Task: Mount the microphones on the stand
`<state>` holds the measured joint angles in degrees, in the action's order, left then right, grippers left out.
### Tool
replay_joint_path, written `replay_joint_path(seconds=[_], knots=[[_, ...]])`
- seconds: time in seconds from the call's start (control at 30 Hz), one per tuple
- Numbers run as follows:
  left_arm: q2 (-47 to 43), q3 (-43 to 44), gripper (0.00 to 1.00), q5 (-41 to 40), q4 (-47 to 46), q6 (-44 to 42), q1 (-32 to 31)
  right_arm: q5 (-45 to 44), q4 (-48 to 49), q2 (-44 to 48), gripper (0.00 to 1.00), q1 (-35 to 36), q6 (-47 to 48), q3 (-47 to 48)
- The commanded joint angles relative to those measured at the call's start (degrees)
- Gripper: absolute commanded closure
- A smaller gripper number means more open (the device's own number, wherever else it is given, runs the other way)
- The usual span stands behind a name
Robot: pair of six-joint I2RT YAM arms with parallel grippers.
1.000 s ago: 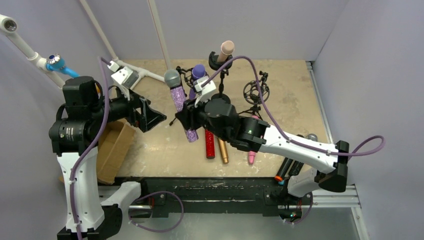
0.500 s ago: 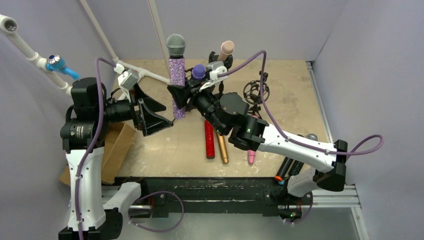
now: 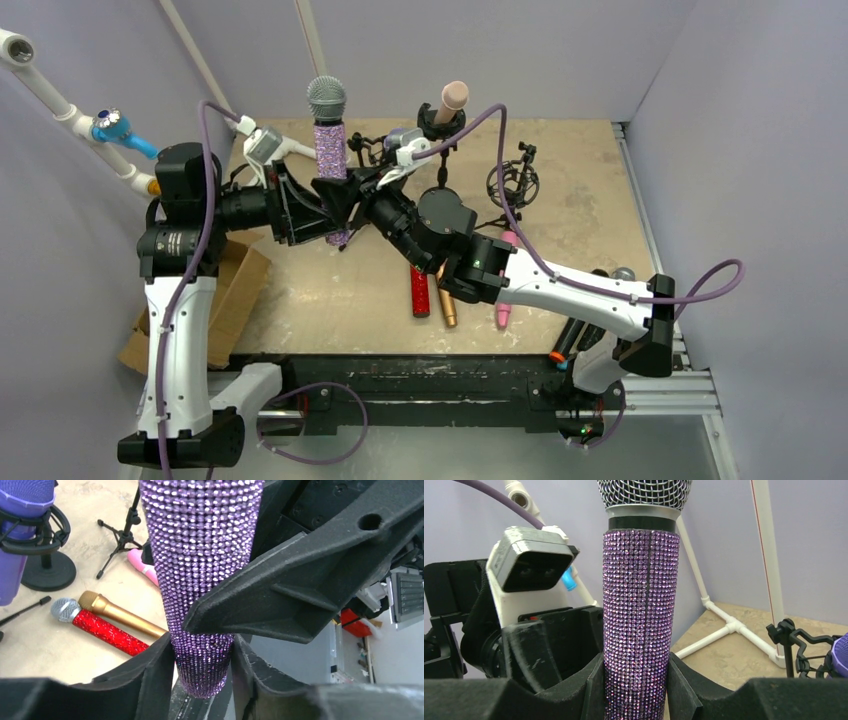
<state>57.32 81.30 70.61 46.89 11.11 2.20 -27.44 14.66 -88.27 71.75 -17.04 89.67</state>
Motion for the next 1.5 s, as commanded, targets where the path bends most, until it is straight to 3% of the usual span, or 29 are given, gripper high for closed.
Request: replay_joint_path(seconds=[0.0, 0.1, 0.17, 0.23, 0.3, 0.43, 0.57, 1.03, 1.1, 1.2, 1.23, 1.27, 1.3, 1.37, 1.4, 1.47], knots=[[1.7, 1.4, 0.76, 2.5, -0.4, 0.6, 0.3, 1.2, 2.9, 0.7, 0.99, 0.3, -0.5, 5.1], [2.0, 2.5, 0.98, 1.7, 2.0, -1.3, 0.3, 4.0, -1.9, -1.1, 0.95, 0.3, -2.2, 8.7], [1.7, 3.0, 0.99, 0.9, 2.9, -2.4, 0.3, 4.6, -6.4, -2.4, 0.85, 0.2, -2.8, 11.7], [1.4, 3.6, 0.99, 0.7, 4.7, -4.1, 0.3, 5.5, -10.8, -2.9, 0.66, 0.0, -3.2, 14.6], [1.4, 4.4, 0.99, 0.6, 6.7, -6.4, 0.3, 7.1, -15.1, -2.9, 0.54, -0.8, -4.1, 17.5], [1.1, 4.9, 1.0, 0.6, 8.7, -10.4, 0.3, 12.5, -26.6, -4.5, 0.39, -3.2, -4.8, 26.0], [0.1, 4.9, 1.0, -0.6, 8.8, -14.4, 0.3, 17.6, -35.2, -7.2, 0.33, -4.6, -4.5, 33.4], [-1.3, 6.2, 1.0, -2.1, 14.7, -26.1, 0.3, 29.1, -43.4, -10.1, 0.43, -7.8, -4.7, 38.3], [-1.3, 6.1, 1.0, -2.4, 15.2, -27.1, 0.2, 29.7, -43.7, -10.6, 0.5, -7.9, -4.5, 38.6], [-1.3, 6.0, 1.0, -3.7, 15.9, -28.2, 0.2, 29.5, -43.5, -10.2, 0.73, -8.0, -4.1, 37.8], [-1.3, 6.0, 0.98, -4.4, 16.2, -28.3, 0.2, 29.0, -43.6, -9.8, 0.82, -8.1, -3.9, 37.3], [-1.2, 6.0, 0.88, -5.3, 16.2, -28.2, 0.2, 28.3, -43.8, -9.2, 0.88, -8.3, -3.6, 36.9], [-1.1, 5.9, 0.71, -6.5, 16.0, -27.5, 0.2, 27.6, -43.9, -8.4, 0.92, -8.6, -3.2, 36.2], [-1.1, 5.3, 0.24, -9.6, 14.8, -25.0, 0.2, 25.4, -44.2, -6.3, 0.95, -9.6, -2.1, 33.9], [-1.3, 4.8, 0.09, -11.0, 14.0, -24.2, 0.3, 24.1, -44.0, -4.9, 0.97, -10.3, -1.5, 32.3], [-1.6, 4.0, 0.0, -13.2, 12.8, -23.0, 0.3, 20.0, -43.8, -2.1, 1.0, -11.4, 0.5, 29.2]])
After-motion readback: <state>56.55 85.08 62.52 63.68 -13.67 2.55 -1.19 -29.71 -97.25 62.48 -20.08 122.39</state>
